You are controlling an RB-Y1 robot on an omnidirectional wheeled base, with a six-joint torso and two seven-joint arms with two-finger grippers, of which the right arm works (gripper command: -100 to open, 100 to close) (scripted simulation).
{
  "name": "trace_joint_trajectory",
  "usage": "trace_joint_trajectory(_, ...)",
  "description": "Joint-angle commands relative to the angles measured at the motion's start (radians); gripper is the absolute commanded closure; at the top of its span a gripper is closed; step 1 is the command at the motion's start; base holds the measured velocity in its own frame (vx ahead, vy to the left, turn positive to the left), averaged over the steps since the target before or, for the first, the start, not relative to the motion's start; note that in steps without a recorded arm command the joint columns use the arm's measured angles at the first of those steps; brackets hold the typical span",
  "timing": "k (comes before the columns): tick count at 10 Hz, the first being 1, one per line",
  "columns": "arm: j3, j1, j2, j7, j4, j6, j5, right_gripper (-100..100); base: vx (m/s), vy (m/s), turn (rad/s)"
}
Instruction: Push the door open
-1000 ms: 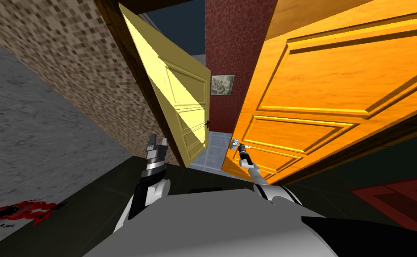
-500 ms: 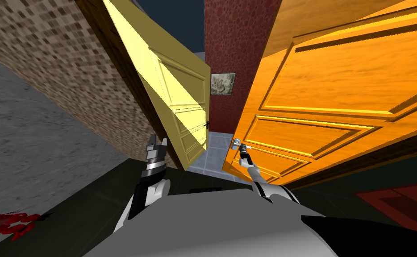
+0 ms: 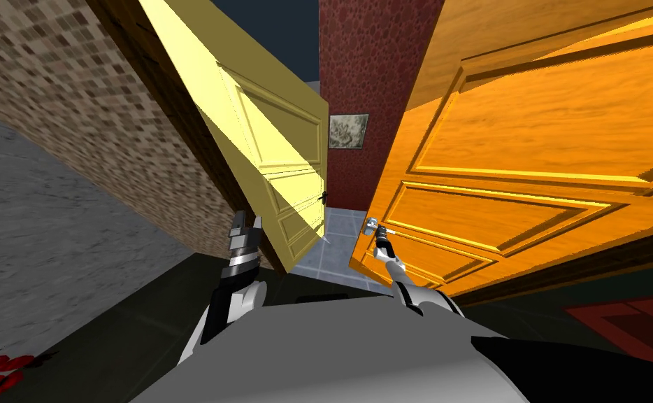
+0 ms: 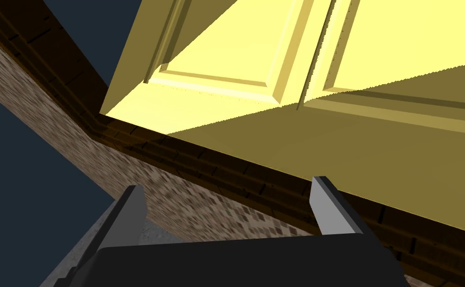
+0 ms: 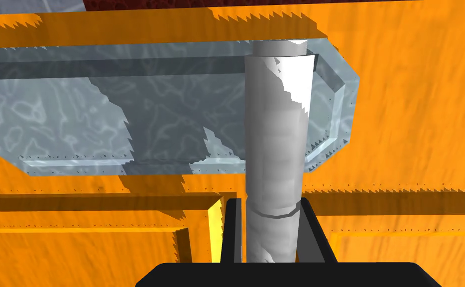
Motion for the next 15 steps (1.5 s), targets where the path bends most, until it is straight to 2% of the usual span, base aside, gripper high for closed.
trace_joint_trajectory(1, -0.028, -0.011, -0.012, 0.018, 0.009, -0.015, -0.006, 100, 0.104, 0.005, -0.027)
trace_joint_trajectory(4, -0.088, -0.034, 0.005, 0.076, 0.035, -0.022, -0.019, 100, 0.145, -0.009, -0.023)
trace_joint_trajectory(6, -0.111, -0.043, 0.012, 0.098, 0.045, -0.025, -0.024, 100, 0.14, -0.016, -0.032)
trace_joint_trajectory(12, -0.216, -0.084, 0.043, 0.201, 0.092, -0.037, -0.046, 100, 0.154, -0.004, -0.035)
trace_joint_trajectory(14, -0.216, -0.084, 0.043, 0.201, 0.092, -0.037, -0.046, 100, 0.075, -0.016, -0.009)
trace_joint_trajectory(15, -0.23, -0.089, 0.048, 0.214, 0.098, -0.038, -0.049, 100, 0.044, -0.013, -0.004)
